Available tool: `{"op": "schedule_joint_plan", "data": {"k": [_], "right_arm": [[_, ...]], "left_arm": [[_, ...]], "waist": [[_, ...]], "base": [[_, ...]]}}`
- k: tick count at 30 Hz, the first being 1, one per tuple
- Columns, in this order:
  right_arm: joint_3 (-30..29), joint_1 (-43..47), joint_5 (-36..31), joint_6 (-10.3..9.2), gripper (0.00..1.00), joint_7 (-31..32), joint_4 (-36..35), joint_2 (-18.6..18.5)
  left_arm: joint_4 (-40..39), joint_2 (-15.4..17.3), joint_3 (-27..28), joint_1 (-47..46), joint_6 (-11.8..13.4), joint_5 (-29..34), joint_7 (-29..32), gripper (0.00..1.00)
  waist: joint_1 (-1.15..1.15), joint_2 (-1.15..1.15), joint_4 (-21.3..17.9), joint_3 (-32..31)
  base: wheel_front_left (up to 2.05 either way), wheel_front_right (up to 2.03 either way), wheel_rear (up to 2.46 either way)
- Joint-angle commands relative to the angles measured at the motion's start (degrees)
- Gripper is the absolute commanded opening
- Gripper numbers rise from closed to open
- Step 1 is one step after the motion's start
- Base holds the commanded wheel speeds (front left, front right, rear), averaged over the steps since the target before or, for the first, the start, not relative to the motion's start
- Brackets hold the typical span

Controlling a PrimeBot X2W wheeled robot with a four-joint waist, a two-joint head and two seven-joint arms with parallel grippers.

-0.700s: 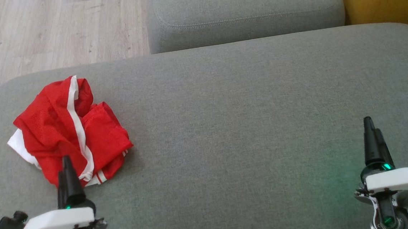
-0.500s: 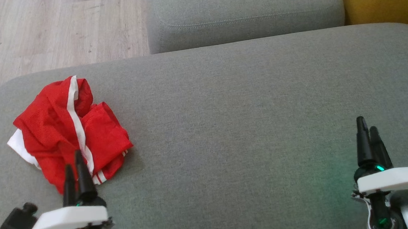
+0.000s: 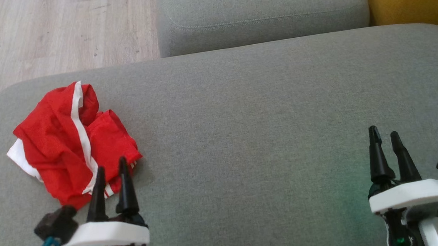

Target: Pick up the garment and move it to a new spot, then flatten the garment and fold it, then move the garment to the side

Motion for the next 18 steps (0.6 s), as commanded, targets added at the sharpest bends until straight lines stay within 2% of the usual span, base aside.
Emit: {"op": "schedule_joint_plan", "data": {"k": [1, 18], "right_arm": [[1.04, -2.40, -2.61, -0.02, 1.00, -0.86, -2.24, -0.46], [2.16, -2.49, -17.41, -0.03, 1.00, -3.73, -2.42, -0.53]], "left_arm": [[-1.83, 1.17, -0.11, -2.96, 0.75, 2.56, -0.73, 1.00], [-1.11, 5.53, -9.31, -5.15, 5.89, 15.57, -3.59, 1.00]], "waist": [[0.00, 0.00, 0.01, 0.01], [0.00, 0.00, 0.05, 0.07]], "base": [[0.00, 0.00, 0.00], [0.00, 0.00, 0.00]]}}
